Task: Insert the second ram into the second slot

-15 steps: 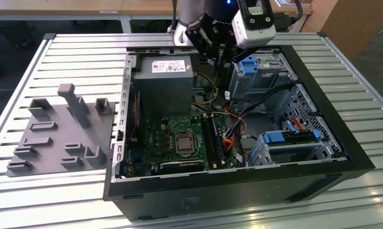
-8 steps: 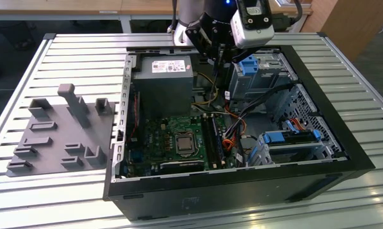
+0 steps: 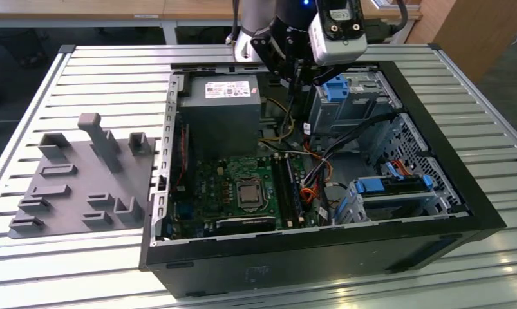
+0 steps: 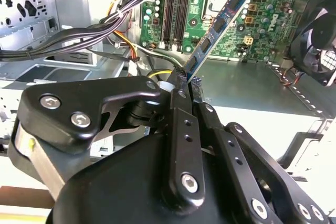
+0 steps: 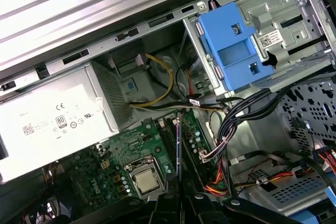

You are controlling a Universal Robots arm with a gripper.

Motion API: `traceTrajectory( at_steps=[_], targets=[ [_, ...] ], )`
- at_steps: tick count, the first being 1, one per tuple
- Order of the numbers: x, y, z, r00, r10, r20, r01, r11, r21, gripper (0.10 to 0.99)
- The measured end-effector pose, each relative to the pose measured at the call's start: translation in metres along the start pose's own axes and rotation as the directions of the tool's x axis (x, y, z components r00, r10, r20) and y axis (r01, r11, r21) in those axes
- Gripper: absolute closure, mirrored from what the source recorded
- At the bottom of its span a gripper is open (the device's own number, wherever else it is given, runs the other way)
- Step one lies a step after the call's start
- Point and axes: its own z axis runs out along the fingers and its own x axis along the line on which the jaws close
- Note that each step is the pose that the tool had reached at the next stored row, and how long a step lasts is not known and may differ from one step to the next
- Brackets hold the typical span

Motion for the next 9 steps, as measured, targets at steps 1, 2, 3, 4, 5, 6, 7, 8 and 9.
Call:
traceTrajectory(
  at_steps=[1,2,3,4,5,6,7,8,9],
  targets=[
    [0.0,0.0,0.0,1.0,0.004,0.0002,-0.004,1.0,0.0,0.949],
    [0.0,0.0,0.0,1.0,0.008,0.0003,-0.008,1.0,0.0,0.949],
    [0.0,0.0,0.0,0.9999,0.012,0.0005,-0.012,0.9999,0.0,0.949],
    [0.0,0.0,0.0,0.9999,0.016,0.0006,-0.016,0.9999,0.0,0.949],
    [0.0,0.0,0.0,0.9998,0.02,0.0008,-0.02,0.9998,0.0,0.949],
    [0.0,0.0,0.0,0.9997,0.024,0.0009,-0.024,0.9997,0.0,0.949],
    [0.0,0.0,0.0,0.9996,0.028,0.0011,-0.028,0.9996,0.0,0.949],
    [0.0,0.0,0.0,0.9995,0.031,0.0012,-0.031,0.9995,0.001,0.949],
    [0.0,0.0,0.0,0.9994,0.035,0.0013,-0.035,0.9994,0.001,0.949]
  ],
)
